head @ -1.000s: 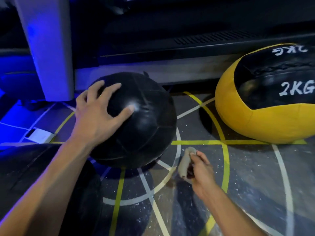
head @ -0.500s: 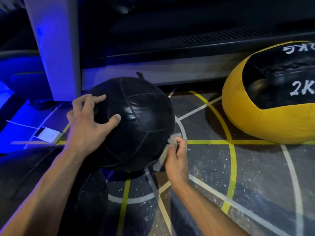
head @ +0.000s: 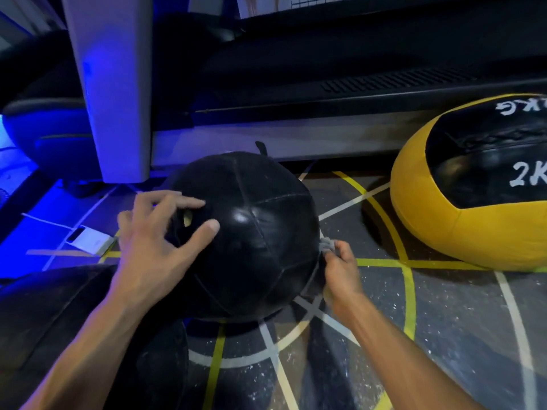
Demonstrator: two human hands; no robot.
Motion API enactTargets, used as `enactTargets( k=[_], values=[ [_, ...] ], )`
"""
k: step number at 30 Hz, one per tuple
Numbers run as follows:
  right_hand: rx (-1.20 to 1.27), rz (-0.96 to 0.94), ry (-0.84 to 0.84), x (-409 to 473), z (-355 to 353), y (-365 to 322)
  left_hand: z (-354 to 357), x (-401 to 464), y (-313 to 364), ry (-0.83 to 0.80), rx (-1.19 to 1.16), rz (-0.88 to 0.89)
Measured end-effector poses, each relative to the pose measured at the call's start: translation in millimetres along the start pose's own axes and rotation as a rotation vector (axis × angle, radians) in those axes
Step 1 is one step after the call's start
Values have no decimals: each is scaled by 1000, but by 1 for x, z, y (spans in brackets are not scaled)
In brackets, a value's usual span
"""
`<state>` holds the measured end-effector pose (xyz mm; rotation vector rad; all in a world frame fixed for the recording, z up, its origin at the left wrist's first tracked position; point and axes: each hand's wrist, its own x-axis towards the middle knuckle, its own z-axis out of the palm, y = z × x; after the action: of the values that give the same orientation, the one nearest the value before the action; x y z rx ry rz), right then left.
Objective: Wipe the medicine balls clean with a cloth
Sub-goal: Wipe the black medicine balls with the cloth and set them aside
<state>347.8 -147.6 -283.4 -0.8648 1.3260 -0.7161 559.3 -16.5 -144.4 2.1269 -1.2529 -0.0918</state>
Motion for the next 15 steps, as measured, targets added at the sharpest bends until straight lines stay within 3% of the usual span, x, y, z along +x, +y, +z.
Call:
enactTargets(
  k=[3, 7, 9, 11, 15],
  values=[
    [15, 163, -74, 2, -18, 0, -16, 13, -14, 58, -71, -136],
    [88, 340, -167, 1, -25, 2, -10, 21, -11, -117, -294, -333],
    [127, 369, -146, -2, -20, 4, -11, 20, -11, -150, -292, -326],
    [167, 357, -100, -7, -17, 8, -12, 22, -7, -99, -393, -441],
    [218, 298, -50, -19, -26, 14, -18, 12, -8, -122, -404, -425]
  ],
)
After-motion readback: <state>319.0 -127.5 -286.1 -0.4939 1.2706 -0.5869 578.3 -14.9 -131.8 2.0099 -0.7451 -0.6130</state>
